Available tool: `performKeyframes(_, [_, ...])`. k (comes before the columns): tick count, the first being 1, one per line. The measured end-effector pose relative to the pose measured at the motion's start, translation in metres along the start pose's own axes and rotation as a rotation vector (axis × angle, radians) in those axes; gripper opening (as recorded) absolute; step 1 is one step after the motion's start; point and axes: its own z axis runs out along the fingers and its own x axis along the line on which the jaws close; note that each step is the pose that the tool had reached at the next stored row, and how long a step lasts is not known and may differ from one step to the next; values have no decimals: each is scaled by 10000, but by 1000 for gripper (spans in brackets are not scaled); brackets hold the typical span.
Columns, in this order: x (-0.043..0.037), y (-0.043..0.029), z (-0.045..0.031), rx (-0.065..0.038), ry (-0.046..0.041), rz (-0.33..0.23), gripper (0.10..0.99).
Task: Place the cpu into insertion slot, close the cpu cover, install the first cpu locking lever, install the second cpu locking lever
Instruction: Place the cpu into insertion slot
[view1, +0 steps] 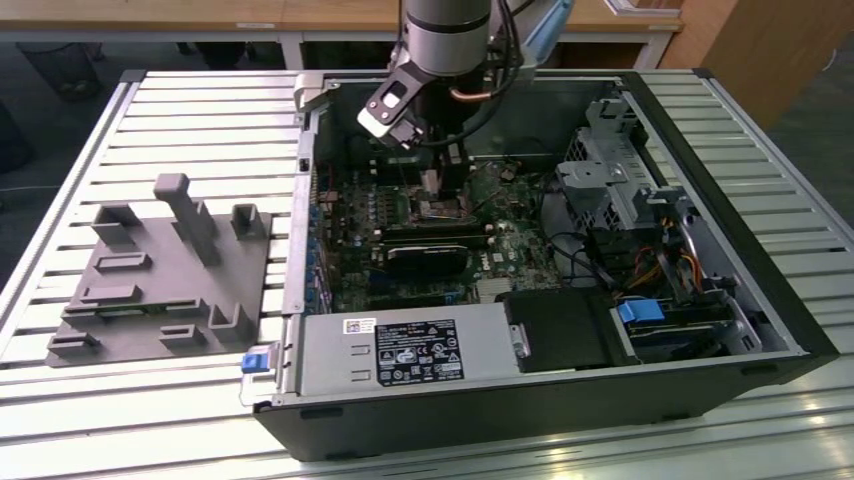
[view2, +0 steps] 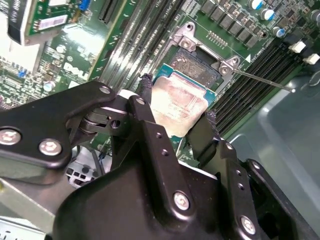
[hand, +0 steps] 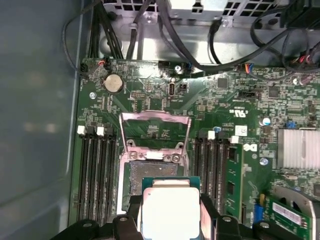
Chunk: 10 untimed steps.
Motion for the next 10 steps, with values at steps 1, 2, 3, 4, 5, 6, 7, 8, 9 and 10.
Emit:
performKeyframes(1, [15, -1, 13, 0, -2, 18, 541])
performKeyframes(2, [29, -2, 29, 0, -4, 50, 541])
performKeyframes(3, [42, -2, 46, 0, -7, 82, 541])
performKeyframes(4, [60, -3, 66, -1, -11, 114, 541])
performKeyframes(5, [74, -4, 84, -2, -15, 129, 541])
performKeyframes(6, [86, -5, 103, -3, -15, 135, 541])
performKeyframes(7, [93, -6, 119, -4, -13, 138, 541])
performKeyframes(8, [96, -6, 128, -3, -15, 138, 541])
performKeyframes(9, [97, -6, 134, -2, -16, 137, 541])
performKeyframes(10, [97, -6, 139, -3, -15, 138, 541])
